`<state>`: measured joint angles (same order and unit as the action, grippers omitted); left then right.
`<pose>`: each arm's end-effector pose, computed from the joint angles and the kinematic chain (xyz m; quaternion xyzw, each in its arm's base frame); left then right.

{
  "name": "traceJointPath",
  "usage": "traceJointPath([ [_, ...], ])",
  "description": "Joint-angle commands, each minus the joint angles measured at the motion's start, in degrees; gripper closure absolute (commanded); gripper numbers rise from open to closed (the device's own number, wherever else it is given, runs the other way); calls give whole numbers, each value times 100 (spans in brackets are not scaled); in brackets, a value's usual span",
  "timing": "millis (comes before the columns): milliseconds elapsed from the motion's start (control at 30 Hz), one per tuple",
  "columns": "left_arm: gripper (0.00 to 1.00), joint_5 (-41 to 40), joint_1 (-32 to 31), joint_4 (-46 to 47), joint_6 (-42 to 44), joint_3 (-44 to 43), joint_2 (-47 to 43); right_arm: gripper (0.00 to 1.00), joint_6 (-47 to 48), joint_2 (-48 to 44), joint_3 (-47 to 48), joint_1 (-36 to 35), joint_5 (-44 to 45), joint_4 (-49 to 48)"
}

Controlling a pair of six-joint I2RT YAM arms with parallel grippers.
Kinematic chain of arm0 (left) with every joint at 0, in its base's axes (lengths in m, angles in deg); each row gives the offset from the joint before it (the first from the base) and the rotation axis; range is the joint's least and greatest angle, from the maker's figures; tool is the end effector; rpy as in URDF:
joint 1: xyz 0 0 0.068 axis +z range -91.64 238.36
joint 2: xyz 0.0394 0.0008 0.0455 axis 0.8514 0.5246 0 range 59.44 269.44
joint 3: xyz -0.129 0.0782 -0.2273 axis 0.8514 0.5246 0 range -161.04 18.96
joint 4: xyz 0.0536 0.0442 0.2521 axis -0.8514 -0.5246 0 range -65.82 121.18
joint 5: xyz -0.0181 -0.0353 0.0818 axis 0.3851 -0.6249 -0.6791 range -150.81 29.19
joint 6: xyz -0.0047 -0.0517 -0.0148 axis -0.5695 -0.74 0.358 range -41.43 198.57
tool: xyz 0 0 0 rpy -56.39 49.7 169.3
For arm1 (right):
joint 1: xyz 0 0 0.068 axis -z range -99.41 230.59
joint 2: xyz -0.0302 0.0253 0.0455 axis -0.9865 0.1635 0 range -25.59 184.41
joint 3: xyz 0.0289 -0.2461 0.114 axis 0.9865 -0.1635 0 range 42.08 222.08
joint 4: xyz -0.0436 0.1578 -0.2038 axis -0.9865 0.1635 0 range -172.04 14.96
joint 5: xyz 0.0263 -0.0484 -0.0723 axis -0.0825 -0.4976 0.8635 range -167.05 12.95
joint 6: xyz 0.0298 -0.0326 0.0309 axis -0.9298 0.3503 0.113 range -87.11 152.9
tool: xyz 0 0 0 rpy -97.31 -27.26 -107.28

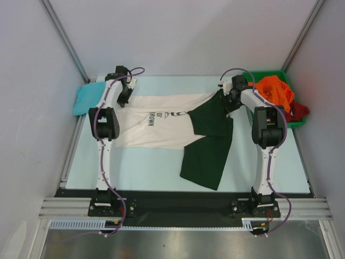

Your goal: Fold and stack the t-shirts

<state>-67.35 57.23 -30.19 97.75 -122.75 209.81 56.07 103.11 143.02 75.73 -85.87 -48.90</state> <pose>0.5380 -0.0065 0.1636 0.1636 0.9696 0.0826 0.1622 0.4807 0.0465 0.1631 -0.2525 0.9316 0.0337 0.2591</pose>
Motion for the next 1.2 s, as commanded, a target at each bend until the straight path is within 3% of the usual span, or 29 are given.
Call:
traceJointPath([
  [0, 100, -470, 86, 836, 226, -313, 467, 71, 240, 506, 74, 73, 636, -63],
  [333, 98, -804, 95, 1381, 420, -735, 573, 71, 257, 779, 434, 126, 724, -168],
  [400, 89, -804, 95, 1355, 368, -683, 477, 71, 275, 788, 531, 117, 706, -186],
  [467, 71, -734, 77, 1302, 254, -604, 187, 70, 319, 762, 601, 82, 680, -151],
  [533, 53, -498, 34, 1241, 174, -463, -259, 63, 328, 569, 593, 47, 732, -186],
  [600, 51, -226, -19, 1171, 51, -376, -629, 55, 301, 193, 471, 12, 767, -186],
  [733, 42, 170, -133, 1056, -177, 107, -1649, 53, 275, -773, -107, 20, 794, -317],
  [867, 37, 610, -213, 1090, -231, 1441, -2912, 52, 441, -1645, -874, 73, 514, -406],
  [900, 37, 611, -230, 1161, -213, 2219, -3160, 52, 538, -1803, -1040, 134, 408, -379],
  [933, 28, 698, -230, 1231, -204, 2601, -3363, 52, 565, -1936, -1190, 178, 181, -379],
  [1000, 28, 874, -230, 1407, -187, 3661, -3906, 52, 722, -2357, -1603, 266, -423, -266],
  [1167, 28, 1085, -230, 1811, -230, 5815, -4919, 52, 1495, -3148, -2411, 179, -937, 235],
])
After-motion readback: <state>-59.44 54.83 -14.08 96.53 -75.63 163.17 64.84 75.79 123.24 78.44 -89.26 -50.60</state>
